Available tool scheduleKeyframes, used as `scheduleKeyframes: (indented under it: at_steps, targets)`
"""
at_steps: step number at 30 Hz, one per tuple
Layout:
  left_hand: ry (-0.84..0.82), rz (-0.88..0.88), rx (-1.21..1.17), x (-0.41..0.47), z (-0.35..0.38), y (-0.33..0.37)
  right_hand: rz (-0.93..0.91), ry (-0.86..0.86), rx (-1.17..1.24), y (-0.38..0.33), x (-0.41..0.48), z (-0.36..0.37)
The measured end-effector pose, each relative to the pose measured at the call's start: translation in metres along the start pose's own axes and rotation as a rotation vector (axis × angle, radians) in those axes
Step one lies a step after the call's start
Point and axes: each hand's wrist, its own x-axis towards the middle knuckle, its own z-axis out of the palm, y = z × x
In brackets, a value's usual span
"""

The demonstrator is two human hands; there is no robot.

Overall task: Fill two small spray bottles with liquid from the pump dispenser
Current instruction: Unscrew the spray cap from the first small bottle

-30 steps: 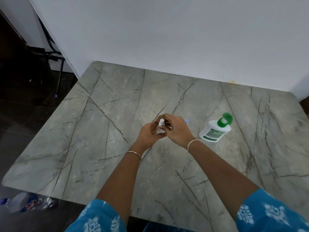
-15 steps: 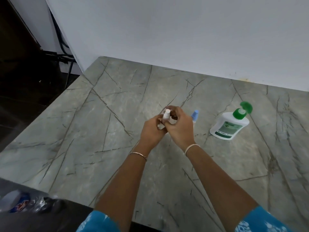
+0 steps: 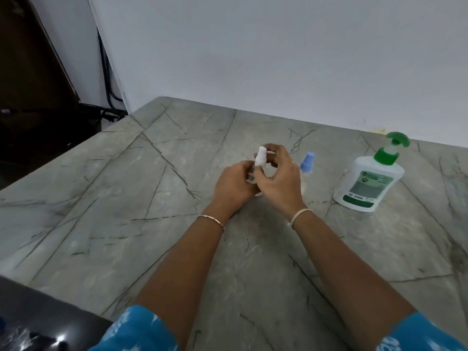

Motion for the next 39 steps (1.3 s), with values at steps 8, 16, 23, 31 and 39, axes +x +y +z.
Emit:
scheduleKeyframes:
  at_steps: [8,16,23,31,39]
  targets:
    - [0.036,0.076,0.018,0.003,0.002,-0.002,-0.166,0.046,-0.086,0.011,0.007,0.003]
    - [0.006,0.008,-0.032,-0.011,0.005,0.007,-0.038,-0.115,0.059,-0.003,-0.008,-0.016]
    - [0.012,0.023,0.013,-0.021,0.012,0.015,0.048,-0.054,0.057,-0.007,-0.009,-0.022]
    - [0.048,-0.031,-0.110,-0.018,0.019,0.005,0.096,0.024,0.142,0.008,-0.007,-0.041]
    - [0.046,-0.043,-0.106,-0.017,0.020,0.005,0.090,-0.077,0.093,-0.003,-0.010,-0.029]
